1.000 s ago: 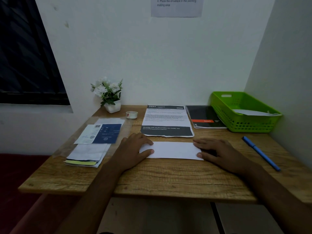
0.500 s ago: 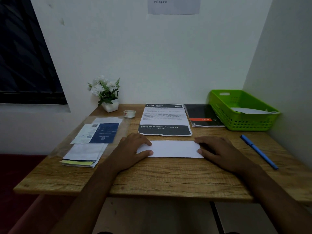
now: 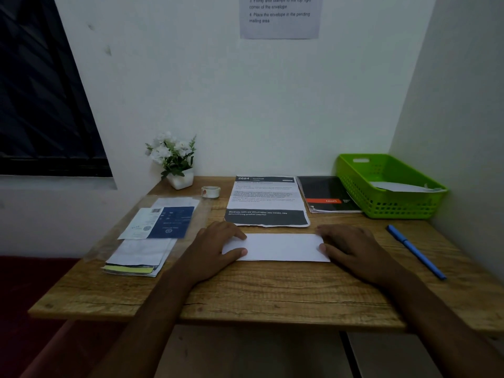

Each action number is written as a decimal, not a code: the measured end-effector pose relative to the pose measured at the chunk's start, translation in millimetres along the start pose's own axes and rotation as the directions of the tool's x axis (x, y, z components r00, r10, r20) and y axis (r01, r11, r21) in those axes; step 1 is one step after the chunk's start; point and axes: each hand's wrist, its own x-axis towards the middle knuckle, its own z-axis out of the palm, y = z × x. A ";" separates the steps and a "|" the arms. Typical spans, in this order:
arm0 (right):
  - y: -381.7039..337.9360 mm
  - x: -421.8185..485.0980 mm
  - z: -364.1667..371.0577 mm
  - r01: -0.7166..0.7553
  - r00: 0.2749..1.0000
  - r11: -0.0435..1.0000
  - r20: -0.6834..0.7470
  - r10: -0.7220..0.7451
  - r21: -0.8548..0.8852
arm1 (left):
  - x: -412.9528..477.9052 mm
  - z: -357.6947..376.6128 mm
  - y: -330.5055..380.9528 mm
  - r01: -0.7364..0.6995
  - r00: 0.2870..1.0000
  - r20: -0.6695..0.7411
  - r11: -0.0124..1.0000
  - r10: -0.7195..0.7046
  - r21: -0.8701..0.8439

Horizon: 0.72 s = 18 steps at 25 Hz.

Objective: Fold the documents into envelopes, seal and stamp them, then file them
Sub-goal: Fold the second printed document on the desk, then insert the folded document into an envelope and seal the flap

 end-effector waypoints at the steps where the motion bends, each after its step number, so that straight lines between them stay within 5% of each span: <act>1: -0.8 -0.4 -0.6 0.000 1.000 1.000 -0.002 0.000 -0.005 | -0.5 -0.2 0.4 -0.004 1.000 -0.003 1.000 0.004 -0.003; 11: -13.8 -1.8 -2.4 0.074 0.996 0.997 -0.045 -0.074 -0.014 | -2.6 -4.9 9.0 -0.015 0.997 -0.079 0.999 0.012 -0.032; 18: -39.2 -0.4 5.1 0.271 0.962 0.960 -0.004 -0.272 -0.068 | -14.9 -14.2 10.6 -0.027 0.990 -0.140 0.993 0.011 -0.111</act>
